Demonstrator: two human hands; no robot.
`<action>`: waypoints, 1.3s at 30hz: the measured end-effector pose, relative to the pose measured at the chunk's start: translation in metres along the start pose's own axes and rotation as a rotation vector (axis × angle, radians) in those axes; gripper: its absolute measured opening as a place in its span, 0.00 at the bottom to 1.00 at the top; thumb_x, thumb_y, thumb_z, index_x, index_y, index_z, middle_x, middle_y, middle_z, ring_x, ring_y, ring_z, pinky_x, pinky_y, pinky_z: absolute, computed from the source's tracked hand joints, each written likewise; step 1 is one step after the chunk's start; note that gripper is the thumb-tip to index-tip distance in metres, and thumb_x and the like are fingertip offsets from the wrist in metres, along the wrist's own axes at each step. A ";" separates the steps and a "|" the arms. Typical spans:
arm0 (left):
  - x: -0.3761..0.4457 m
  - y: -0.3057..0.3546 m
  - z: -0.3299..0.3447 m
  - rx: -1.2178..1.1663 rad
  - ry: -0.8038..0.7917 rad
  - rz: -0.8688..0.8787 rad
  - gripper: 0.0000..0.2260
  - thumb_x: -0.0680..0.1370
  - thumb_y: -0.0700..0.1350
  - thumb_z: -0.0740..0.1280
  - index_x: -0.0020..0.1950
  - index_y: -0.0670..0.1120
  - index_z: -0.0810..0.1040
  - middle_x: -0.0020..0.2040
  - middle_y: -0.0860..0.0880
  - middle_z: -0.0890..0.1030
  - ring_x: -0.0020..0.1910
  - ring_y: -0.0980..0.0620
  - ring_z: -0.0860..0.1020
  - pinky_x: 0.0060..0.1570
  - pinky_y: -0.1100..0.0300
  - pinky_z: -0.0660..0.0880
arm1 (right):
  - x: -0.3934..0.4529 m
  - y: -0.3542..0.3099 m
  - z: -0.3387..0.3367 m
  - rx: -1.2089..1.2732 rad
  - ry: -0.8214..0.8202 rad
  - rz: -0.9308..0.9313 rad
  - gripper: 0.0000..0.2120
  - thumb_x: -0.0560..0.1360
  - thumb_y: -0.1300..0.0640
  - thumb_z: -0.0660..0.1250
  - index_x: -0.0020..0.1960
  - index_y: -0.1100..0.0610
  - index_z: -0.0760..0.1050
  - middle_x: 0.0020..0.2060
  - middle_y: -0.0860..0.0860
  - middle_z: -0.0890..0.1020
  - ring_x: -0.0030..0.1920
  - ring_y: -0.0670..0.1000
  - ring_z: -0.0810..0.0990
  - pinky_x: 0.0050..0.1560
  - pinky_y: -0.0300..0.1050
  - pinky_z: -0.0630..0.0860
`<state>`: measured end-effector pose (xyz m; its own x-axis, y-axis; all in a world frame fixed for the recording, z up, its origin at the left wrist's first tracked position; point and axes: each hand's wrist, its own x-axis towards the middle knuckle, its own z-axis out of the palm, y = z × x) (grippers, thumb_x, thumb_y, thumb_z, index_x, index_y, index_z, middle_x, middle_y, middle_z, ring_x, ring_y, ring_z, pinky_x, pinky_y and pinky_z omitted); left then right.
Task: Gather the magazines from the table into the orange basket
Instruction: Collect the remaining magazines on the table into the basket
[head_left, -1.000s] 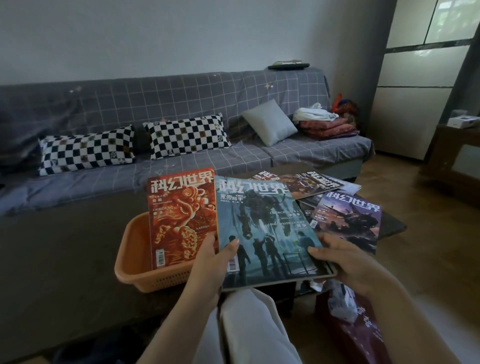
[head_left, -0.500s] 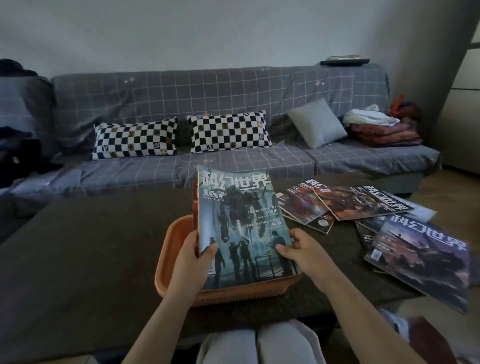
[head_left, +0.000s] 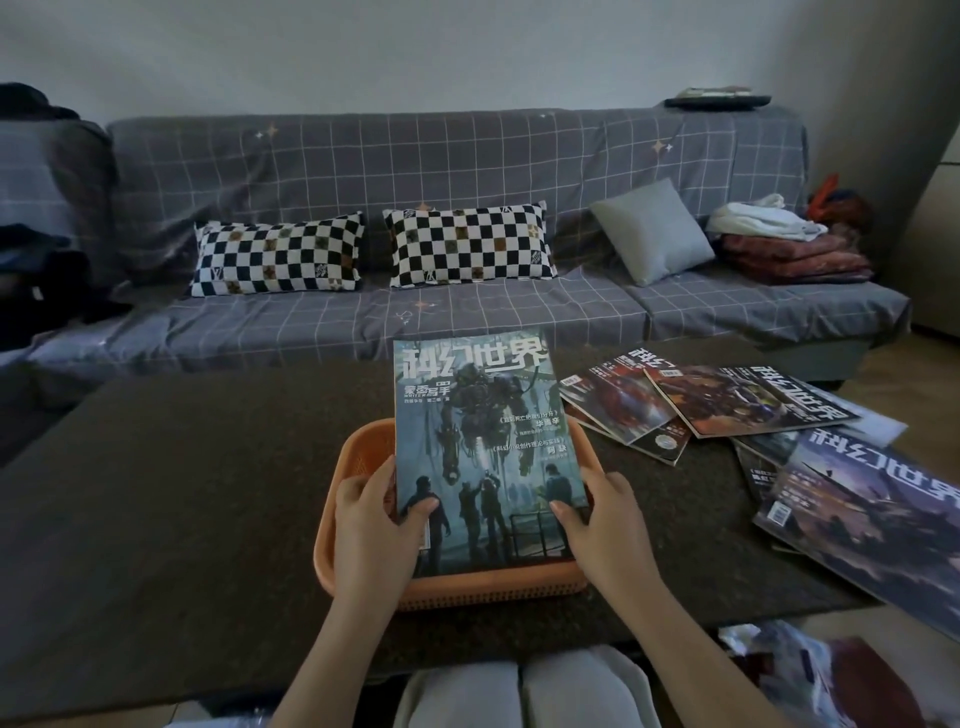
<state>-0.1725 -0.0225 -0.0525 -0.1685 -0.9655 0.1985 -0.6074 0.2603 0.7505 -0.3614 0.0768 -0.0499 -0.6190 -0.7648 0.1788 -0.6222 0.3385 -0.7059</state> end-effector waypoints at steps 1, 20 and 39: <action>-0.001 -0.002 0.000 -0.006 0.010 -0.004 0.27 0.74 0.51 0.71 0.72 0.51 0.69 0.66 0.49 0.70 0.51 0.61 0.66 0.43 0.71 0.66 | 0.000 0.000 0.000 -0.012 -0.009 0.005 0.18 0.75 0.54 0.67 0.64 0.54 0.71 0.50 0.46 0.66 0.53 0.47 0.73 0.53 0.39 0.71; 0.032 0.008 -0.003 -0.274 -0.369 -0.344 0.24 0.78 0.54 0.65 0.70 0.46 0.68 0.51 0.49 0.83 0.45 0.52 0.83 0.46 0.55 0.79 | 0.037 -0.016 -0.004 0.173 -0.371 0.136 0.24 0.75 0.46 0.64 0.67 0.55 0.66 0.61 0.50 0.76 0.54 0.48 0.78 0.56 0.47 0.74; 0.085 -0.021 0.002 -0.676 -0.675 -0.356 0.29 0.66 0.56 0.74 0.63 0.46 0.72 0.49 0.42 0.85 0.47 0.41 0.84 0.39 0.54 0.81 | 0.076 -0.006 0.019 0.747 -0.405 0.297 0.06 0.72 0.46 0.69 0.47 0.44 0.78 0.51 0.47 0.83 0.52 0.49 0.79 0.54 0.45 0.72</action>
<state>-0.1756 -0.1103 -0.0530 -0.5930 -0.7269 -0.3462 -0.1777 -0.3013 0.9368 -0.3955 0.0064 -0.0446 -0.4001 -0.8851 -0.2377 0.0977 0.2167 -0.9713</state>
